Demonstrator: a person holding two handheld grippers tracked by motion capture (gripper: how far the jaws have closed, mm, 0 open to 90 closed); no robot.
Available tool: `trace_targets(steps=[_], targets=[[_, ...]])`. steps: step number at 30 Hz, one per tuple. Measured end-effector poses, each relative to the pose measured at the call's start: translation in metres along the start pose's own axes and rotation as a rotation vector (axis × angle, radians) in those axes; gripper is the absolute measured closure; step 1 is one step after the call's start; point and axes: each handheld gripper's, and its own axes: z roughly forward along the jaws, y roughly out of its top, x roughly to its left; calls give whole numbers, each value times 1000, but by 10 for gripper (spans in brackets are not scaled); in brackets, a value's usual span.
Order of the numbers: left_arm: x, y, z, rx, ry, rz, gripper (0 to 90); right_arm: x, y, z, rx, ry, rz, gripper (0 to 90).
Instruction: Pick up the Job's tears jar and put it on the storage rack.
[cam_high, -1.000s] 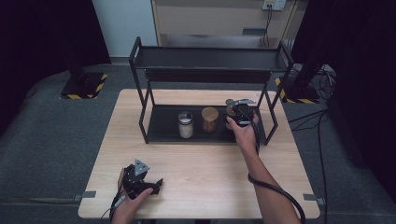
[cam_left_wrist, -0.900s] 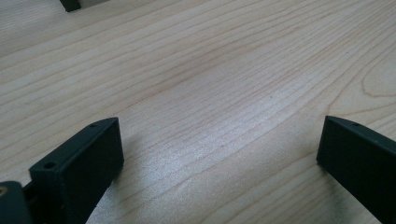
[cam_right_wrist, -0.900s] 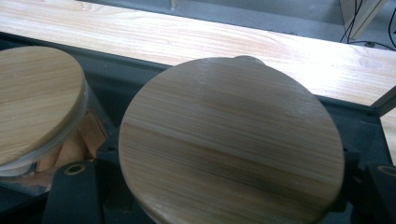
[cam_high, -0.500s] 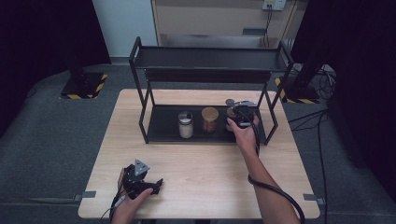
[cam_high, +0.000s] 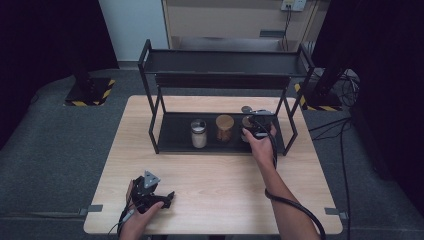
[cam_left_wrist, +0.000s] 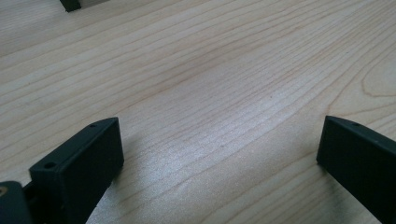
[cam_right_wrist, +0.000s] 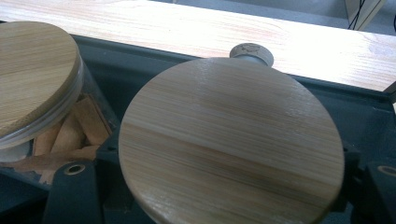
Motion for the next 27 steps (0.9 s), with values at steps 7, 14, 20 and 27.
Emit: trace_targets(steps=[7,14,20,27], targets=[[0,0,0,0,0,0,0,-1,-2,-1,-1,3,4,260],[0,0,0,0,0,0,0,-2,-5,-1,-5,4,5,260],[0,0,0,0,0,0,0,-1,-7,-1,-11,4,7,260],[0,0,0,0,0,0,0,0,-10,-2,-19,0,14,260]])
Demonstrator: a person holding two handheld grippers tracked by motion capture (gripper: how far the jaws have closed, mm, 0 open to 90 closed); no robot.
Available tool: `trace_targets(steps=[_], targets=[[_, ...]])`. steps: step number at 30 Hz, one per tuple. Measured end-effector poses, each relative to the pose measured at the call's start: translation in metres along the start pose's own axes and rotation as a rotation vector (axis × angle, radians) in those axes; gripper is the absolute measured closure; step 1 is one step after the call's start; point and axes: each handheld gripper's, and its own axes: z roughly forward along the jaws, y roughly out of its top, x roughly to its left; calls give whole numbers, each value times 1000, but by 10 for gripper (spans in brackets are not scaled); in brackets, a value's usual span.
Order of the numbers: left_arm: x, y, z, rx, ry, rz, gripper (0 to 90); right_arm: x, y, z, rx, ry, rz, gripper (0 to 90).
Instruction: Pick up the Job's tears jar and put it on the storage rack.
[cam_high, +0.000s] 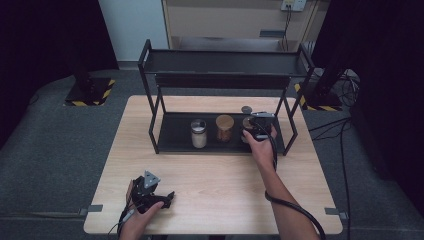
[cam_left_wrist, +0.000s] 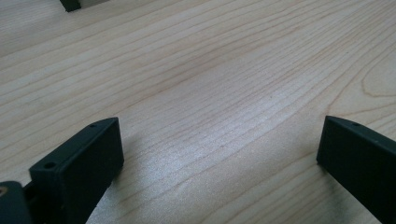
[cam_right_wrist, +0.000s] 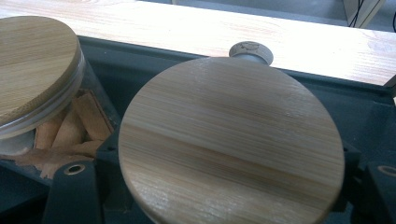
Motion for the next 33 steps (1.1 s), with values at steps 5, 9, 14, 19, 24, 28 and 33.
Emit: trace_targets(steps=[5,9,14,19,24,28,33], targets=[[0,0,0,0,0,0,0,0,-2,-1,-6,0,-4,260],[0,0,0,0,0,0,0,1,-4,-1,-10,-1,-9,259],[0,0,0,0,0,0,0,2,-8,-2,-20,-4,-11,259],[0,0,0,0,0,0,0,3,-12,-2,-31,-6,-4,258],[0,0,0,0,0,0,0,2,-14,-2,-38,-6,-3,257],[0,0,0,0,0,0,0,2,-14,-2,-39,-6,-3,256],[0,0,0,0,0,0,0,2,-14,-2,-41,-3,1,251]])
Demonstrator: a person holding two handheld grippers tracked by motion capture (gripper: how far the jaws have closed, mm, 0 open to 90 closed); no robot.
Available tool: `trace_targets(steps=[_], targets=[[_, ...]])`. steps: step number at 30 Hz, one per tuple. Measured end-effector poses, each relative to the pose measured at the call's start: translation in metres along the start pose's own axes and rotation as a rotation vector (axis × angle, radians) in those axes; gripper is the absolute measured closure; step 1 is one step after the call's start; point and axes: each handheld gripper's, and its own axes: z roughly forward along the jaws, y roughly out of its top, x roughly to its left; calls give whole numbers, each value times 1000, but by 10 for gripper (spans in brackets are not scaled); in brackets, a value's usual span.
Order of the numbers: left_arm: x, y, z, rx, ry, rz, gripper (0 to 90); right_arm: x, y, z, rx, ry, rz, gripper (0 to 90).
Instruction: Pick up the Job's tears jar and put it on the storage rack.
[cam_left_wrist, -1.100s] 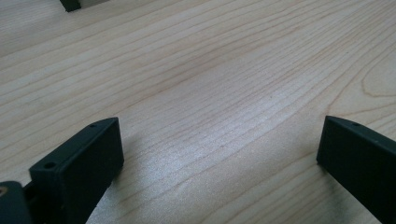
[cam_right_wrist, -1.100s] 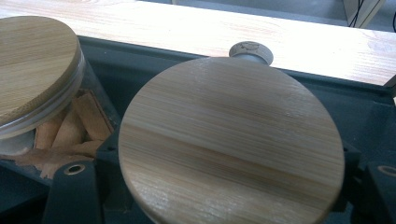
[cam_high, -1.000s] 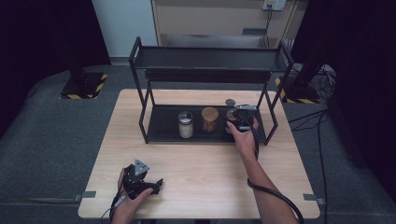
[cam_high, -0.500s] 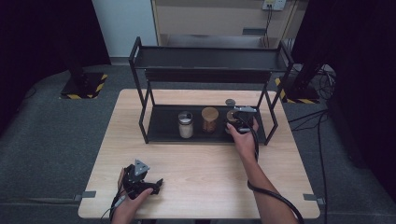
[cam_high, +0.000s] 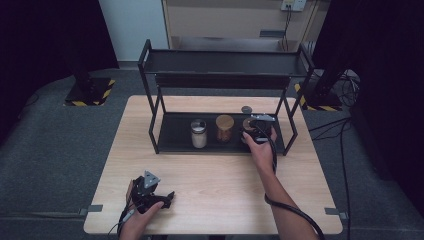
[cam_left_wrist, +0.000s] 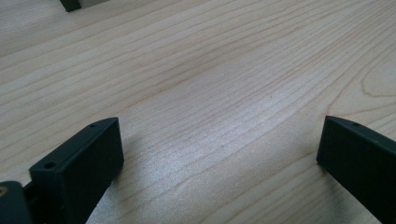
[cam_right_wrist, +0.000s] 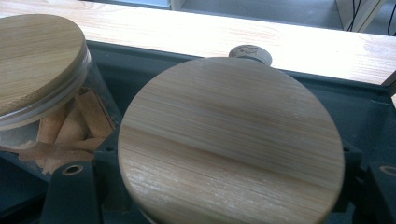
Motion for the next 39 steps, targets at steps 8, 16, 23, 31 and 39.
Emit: trace_targets(steps=[8,16,23,31,39], targets=[[0,0,0,0,0,0,0,-1,0,1,0,1,0,241],[0,0,0,0,0,0,0,-3,1,2,5,-2,-1,196],[0,0,0,0,0,0,0,-2,2,1,7,4,4,143],[0,0,0,0,0,0,0,-2,0,-2,9,6,-3,60],[0,0,0,0,0,0,0,-5,-4,-8,12,7,3,45]])
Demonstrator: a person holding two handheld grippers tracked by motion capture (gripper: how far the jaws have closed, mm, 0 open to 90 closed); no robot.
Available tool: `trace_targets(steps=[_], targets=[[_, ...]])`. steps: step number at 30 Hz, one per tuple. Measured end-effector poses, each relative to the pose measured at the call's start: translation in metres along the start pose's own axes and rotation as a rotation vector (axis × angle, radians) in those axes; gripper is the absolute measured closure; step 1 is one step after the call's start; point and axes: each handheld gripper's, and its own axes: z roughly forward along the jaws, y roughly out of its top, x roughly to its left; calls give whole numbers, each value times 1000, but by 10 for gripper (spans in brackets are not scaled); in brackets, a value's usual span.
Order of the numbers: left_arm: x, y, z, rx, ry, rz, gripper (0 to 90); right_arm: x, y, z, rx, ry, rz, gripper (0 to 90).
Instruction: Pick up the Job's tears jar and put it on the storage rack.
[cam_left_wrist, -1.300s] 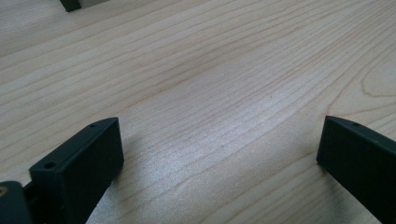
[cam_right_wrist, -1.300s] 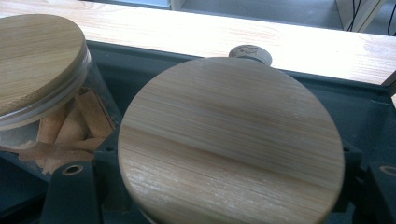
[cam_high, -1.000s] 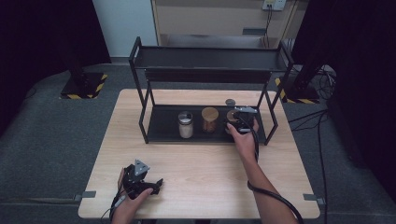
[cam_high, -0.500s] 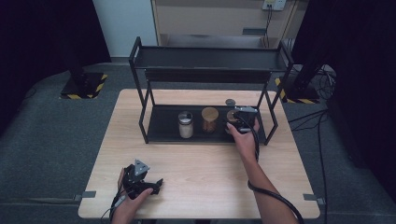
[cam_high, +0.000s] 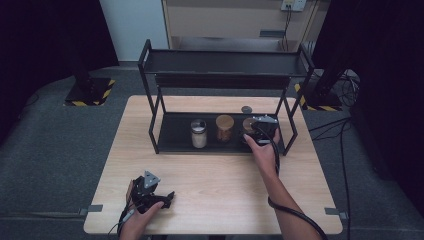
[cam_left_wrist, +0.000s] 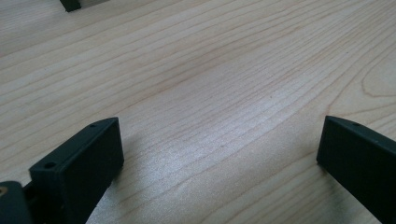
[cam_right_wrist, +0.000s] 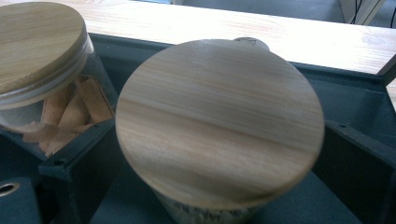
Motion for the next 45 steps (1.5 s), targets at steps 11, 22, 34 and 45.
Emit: trace_targets(steps=[11,22,34,45], targets=[[0,0,0,0,0,0,0,-3,-2,-7,-9,5,-13,40],[0,0,0,0,0,0,0,-9,-8,-15,-9,15,-5,40],[0,0,0,0,0,0,0,-13,-12,-23,-2,18,-18,39],[0,0,0,0,0,0,0,-14,-16,-31,-1,14,-18,43]])
